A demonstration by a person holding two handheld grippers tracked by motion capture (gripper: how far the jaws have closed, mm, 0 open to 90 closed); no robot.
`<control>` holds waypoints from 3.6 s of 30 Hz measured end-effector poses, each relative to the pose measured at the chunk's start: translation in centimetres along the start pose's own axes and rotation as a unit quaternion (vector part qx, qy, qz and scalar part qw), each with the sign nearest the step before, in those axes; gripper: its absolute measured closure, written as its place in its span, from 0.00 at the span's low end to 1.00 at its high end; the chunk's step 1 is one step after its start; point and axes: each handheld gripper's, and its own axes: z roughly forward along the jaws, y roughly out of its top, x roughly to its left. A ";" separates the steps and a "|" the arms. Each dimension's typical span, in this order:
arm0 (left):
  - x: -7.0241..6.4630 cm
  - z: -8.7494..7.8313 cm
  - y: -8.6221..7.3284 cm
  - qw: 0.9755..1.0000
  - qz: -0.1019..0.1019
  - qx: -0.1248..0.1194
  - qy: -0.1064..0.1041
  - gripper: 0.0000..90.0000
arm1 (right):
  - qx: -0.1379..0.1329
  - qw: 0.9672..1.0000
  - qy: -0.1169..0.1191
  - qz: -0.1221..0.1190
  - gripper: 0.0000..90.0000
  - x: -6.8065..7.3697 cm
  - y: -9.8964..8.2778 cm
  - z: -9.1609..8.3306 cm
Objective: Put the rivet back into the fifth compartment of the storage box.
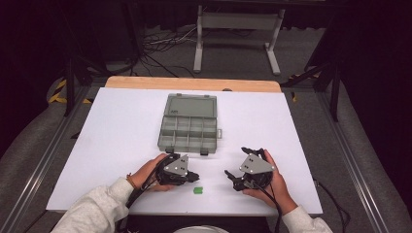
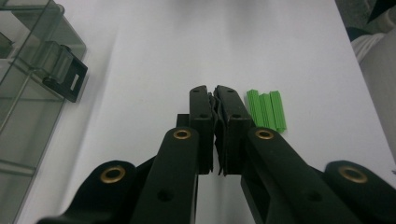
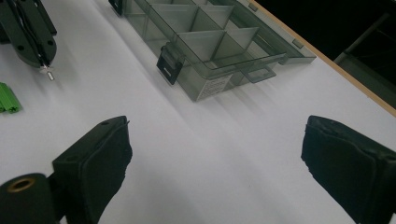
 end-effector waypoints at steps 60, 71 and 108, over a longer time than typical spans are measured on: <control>4.7 -8.4 -2.6 0.979 -0.080 -0.087 0.165 0.96 | 0.001 1.000 -0.010 0.004 0.10 -0.1 -0.1 0.1; 5.6 -8.6 -3.8 0.975 -0.106 -0.080 0.180 0.96 | 0.001 1.000 -0.009 0.003 0.10 -0.1 -0.1 0.1; 6.4 -6.9 -5.2 0.976 -0.124 -0.038 0.174 0.96 | 0.003 1.000 -0.002 0.000 0.10 0.0 -0.1 0.2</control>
